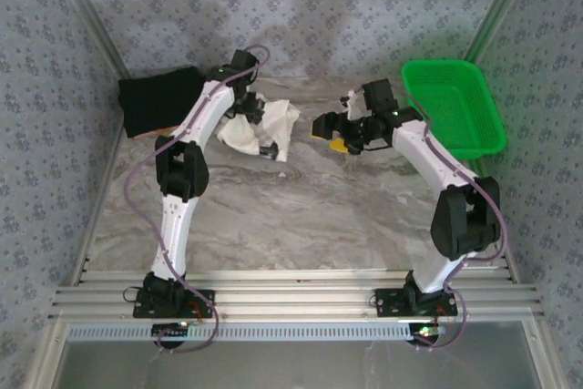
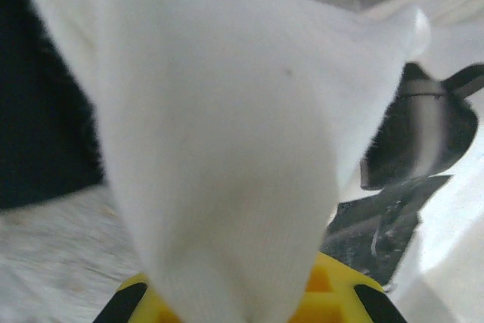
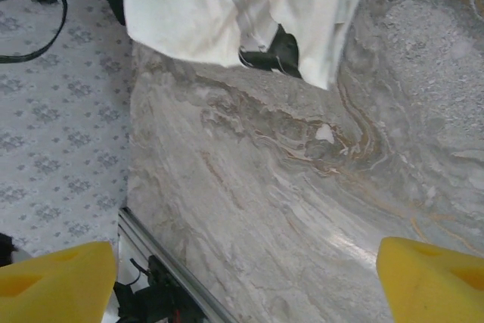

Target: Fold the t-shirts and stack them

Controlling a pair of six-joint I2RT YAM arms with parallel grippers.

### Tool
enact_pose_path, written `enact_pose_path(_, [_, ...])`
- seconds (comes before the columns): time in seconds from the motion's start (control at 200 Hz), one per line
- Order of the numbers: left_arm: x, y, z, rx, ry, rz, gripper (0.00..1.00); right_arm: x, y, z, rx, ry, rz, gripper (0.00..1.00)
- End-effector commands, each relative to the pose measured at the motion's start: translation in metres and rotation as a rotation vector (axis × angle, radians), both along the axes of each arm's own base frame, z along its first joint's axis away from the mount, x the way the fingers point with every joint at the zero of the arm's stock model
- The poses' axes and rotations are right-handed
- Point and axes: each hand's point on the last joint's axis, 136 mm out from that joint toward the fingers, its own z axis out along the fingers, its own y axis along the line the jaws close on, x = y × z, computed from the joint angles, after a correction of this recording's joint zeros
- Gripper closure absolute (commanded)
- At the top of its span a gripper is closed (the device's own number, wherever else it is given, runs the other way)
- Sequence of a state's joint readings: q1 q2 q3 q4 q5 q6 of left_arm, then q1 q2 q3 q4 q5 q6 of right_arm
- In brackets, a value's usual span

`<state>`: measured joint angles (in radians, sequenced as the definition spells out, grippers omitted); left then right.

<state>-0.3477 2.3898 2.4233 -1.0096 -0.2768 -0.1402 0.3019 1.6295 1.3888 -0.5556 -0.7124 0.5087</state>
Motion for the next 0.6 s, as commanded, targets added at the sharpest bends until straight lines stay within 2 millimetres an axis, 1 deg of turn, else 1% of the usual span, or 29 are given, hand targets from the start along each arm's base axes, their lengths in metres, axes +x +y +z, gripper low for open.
enact_pose_path(0.0, [0.003, 0.024, 0.038, 0.11, -0.055, -0.041, 1.0, -0.012, 0.005, 0.028, 0.043, -0.098, 0.031, 0.06])
enact_pose_path(0.135, [0.011, 0.028, 0.056, 0.137, -0.103, -0.084, 1.0, -0.03, 0.007, 0.024, 0.037, -0.089, 0.051, 0.04])
enact_pose_path(0.23, [0.018, 0.035, 0.064, 0.151, -0.129, -0.092, 1.0, -0.039, 0.008, 0.018, 0.024, -0.07, 0.055, 0.03])
enact_pose_path(0.33, [0.025, 0.049, 0.077, 0.149, -0.161, -0.084, 1.0, -0.044, 0.008, 0.016, 0.013, -0.06, 0.059, 0.0])
enact_pose_path(0.5, [0.034, 0.078, 0.106, 0.113, -0.23, -0.05, 1.0, -0.046, 0.008, 0.014, -0.003, -0.058, 0.056, 0.0])
enact_pose_path(0.595, [0.039, 0.087, 0.121, 0.067, -0.273, -0.045, 1.0, -0.047, 0.009, 0.01, -0.004, -0.05, 0.053, 0.0])
